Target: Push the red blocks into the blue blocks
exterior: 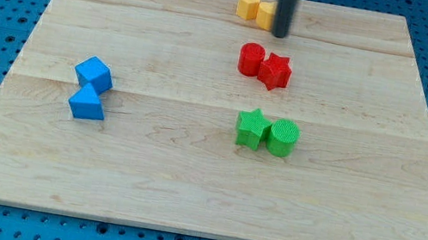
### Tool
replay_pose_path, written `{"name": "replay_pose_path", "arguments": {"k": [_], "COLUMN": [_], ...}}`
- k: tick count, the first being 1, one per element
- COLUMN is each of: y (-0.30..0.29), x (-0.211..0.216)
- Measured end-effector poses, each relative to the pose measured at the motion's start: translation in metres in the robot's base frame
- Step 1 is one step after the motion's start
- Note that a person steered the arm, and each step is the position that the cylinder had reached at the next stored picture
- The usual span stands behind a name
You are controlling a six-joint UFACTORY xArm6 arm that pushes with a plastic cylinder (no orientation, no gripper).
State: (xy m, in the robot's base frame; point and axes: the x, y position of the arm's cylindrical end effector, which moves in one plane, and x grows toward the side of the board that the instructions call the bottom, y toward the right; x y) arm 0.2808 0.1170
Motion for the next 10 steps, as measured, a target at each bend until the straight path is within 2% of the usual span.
{"name": "replay_pose_path", "arguments": {"k": [4,6,8,9,10], "y": [0.001,0.04,0.033,-0.014,-0.1], "x": [0.009,0.079,0.084,0.08,0.049]}}
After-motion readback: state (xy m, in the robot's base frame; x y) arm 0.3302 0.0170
